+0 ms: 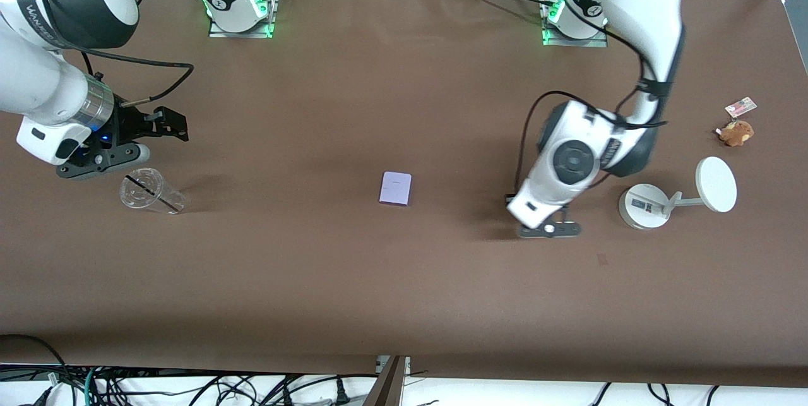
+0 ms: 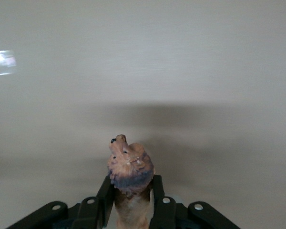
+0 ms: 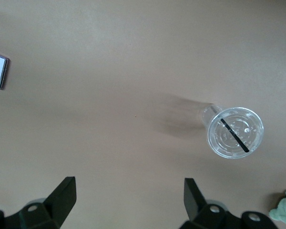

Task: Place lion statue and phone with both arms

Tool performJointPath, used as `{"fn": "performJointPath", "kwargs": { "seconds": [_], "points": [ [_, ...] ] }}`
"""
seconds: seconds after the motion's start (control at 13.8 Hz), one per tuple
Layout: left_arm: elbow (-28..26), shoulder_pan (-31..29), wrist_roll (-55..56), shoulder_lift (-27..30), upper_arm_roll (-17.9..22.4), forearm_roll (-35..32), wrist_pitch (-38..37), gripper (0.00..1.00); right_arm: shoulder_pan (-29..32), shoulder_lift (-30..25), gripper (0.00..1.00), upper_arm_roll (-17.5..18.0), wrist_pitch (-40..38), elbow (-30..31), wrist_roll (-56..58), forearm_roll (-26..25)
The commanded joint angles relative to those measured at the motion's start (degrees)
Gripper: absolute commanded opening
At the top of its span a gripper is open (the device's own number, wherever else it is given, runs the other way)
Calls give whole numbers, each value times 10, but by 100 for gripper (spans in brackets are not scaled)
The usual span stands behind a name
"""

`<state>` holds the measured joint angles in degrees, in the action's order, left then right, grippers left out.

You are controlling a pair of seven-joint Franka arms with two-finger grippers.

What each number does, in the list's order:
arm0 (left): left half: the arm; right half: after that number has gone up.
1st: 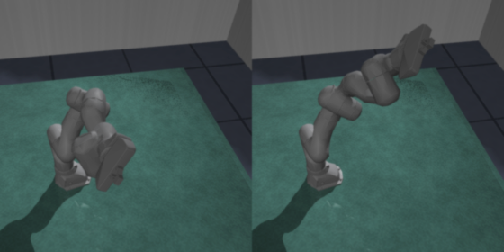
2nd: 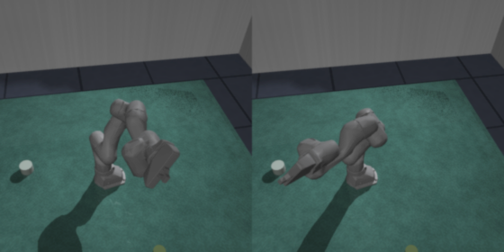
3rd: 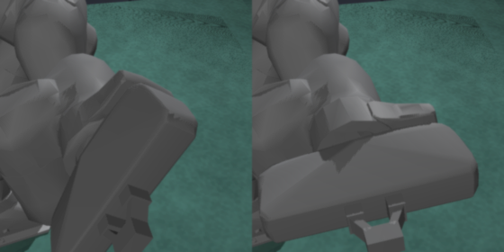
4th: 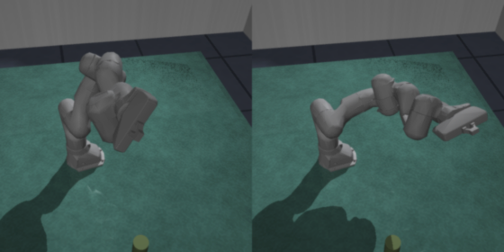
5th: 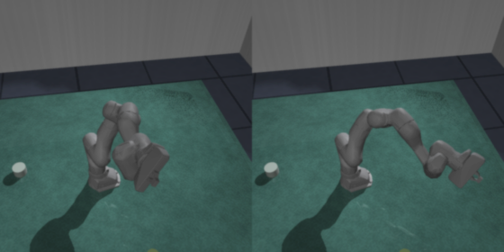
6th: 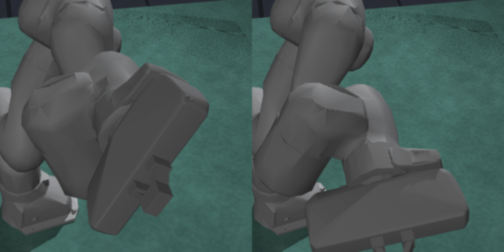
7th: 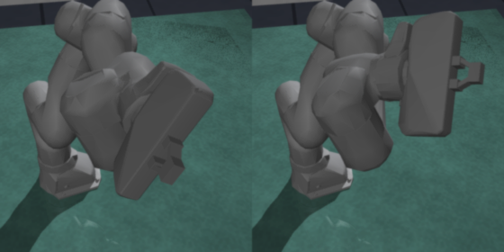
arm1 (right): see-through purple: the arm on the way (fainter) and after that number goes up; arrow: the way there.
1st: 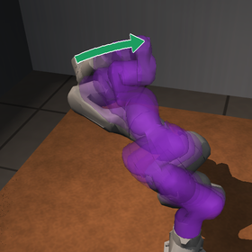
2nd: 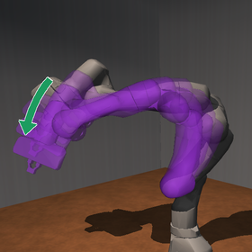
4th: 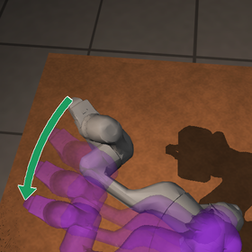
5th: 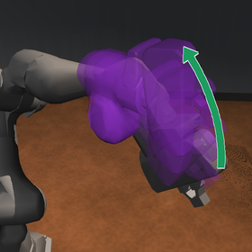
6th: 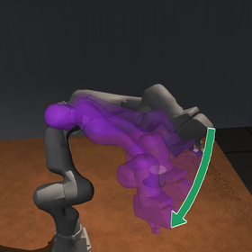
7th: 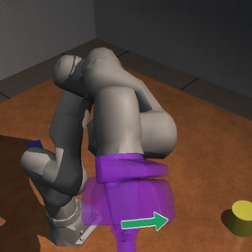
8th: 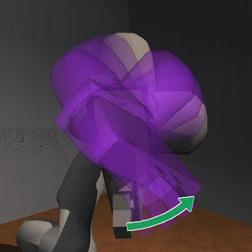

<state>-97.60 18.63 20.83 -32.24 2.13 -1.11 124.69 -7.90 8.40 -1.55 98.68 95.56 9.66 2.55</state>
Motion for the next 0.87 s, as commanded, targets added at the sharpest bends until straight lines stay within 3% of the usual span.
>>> {"fn": "performJointPath", "kwargs": {
  "seconds": [0.0, 0.29, 0.65, 0.79],
  "points": [
    [-60, -17, -78, 48, 44, 39, 7, 0, 0, 2, 100, -1, -3, -8, -2, 9],
    [-86, -26, -163, 55, 102, 79, 26, 0, 2, 2, 100, -2, -2, -8, 1, 9],
    [-156, -30, -170, 53, 103, 100, 142, 0, 5, 2, 100, -4, -2, -9, 4, 9],
    [-165, -29, -171, 49, 103, 100, 153, 0, 1, 2, 100, -3, -2, -8, -3, 9]
  ]
}}
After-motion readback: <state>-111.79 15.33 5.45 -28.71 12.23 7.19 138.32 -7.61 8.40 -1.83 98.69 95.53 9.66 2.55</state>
